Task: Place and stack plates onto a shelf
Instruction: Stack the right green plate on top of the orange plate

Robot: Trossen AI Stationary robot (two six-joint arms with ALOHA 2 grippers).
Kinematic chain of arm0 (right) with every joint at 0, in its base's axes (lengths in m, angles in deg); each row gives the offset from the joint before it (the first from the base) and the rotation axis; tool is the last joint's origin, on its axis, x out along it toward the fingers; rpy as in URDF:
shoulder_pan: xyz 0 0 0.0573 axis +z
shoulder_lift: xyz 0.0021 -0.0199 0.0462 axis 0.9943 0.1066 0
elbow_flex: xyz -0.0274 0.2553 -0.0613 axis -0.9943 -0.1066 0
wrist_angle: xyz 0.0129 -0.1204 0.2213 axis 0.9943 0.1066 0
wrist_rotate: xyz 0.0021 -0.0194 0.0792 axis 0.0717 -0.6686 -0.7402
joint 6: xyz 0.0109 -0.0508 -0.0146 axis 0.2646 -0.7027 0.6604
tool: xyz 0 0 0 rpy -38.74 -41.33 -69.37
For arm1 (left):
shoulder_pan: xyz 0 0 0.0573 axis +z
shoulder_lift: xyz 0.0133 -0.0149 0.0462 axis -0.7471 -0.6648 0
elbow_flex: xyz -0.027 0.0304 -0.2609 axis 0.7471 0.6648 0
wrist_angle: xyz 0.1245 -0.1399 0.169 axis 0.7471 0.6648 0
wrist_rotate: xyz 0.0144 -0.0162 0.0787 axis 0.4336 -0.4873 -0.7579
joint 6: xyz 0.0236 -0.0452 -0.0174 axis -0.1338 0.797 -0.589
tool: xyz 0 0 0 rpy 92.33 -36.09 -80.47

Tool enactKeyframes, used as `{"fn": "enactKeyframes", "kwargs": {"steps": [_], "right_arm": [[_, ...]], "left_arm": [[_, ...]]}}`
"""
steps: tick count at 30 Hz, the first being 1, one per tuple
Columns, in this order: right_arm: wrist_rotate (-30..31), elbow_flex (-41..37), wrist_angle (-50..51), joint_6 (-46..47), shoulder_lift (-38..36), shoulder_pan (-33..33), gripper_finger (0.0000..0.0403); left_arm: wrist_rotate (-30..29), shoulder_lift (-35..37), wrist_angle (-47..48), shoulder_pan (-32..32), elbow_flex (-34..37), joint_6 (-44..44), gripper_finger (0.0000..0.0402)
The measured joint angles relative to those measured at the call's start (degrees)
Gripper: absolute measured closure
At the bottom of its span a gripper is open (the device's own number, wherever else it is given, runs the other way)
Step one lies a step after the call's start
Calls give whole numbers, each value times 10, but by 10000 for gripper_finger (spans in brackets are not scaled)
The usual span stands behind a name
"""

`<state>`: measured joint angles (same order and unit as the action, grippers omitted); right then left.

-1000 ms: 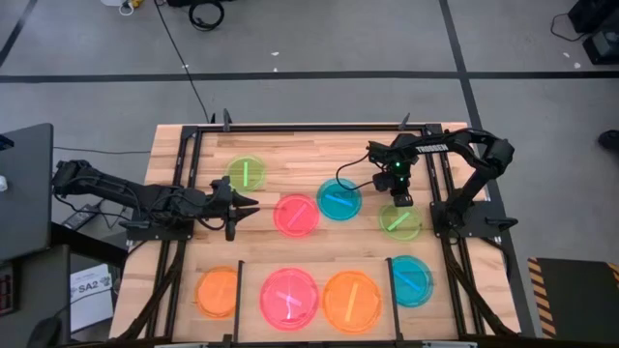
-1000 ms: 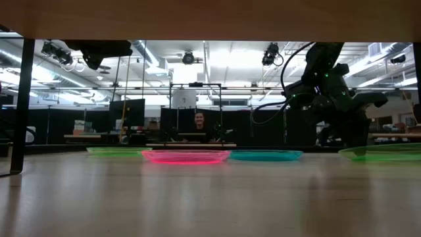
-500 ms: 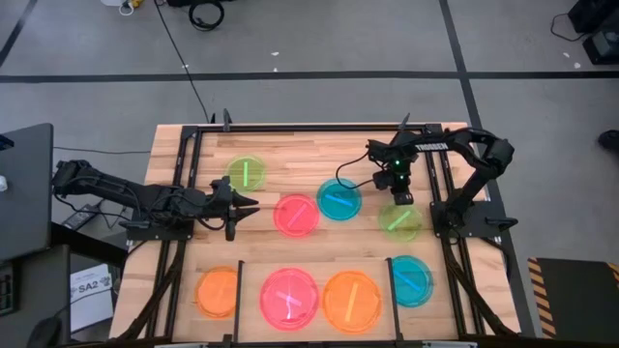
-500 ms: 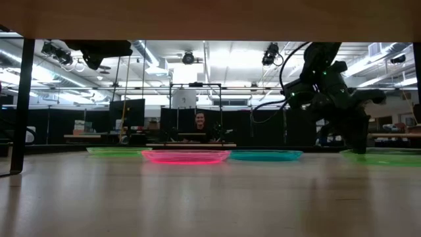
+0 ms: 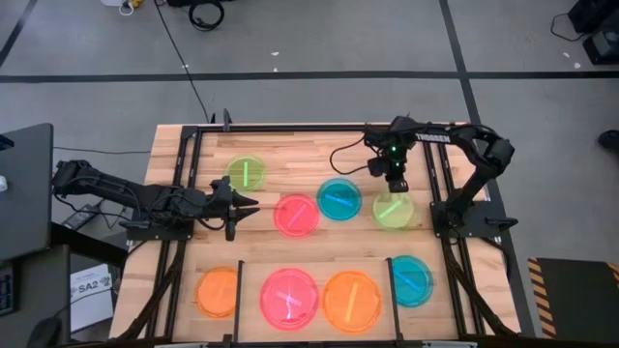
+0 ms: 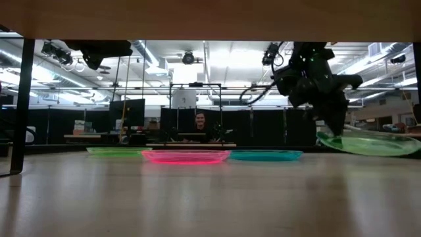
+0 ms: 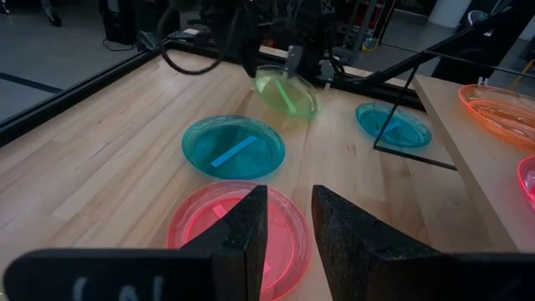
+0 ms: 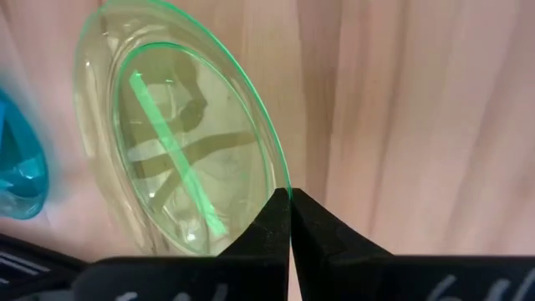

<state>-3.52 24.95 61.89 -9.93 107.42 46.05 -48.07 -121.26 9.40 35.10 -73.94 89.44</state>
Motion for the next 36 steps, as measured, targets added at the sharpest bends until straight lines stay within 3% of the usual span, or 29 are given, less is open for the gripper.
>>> {"fn": "enactKeyframes", "kwargs": {"steps": [12,25,36], "right_arm": [[45,120,98,-18,0,-28,396],[42,285,189,-18,0,-48,396],[-62,389,227,58,-1,-12,396]], "left_arm": [[0,0,0,0,0,0,299],[0,0,0,0,0,0,299],[0,0,0,0,0,0,299]]}}
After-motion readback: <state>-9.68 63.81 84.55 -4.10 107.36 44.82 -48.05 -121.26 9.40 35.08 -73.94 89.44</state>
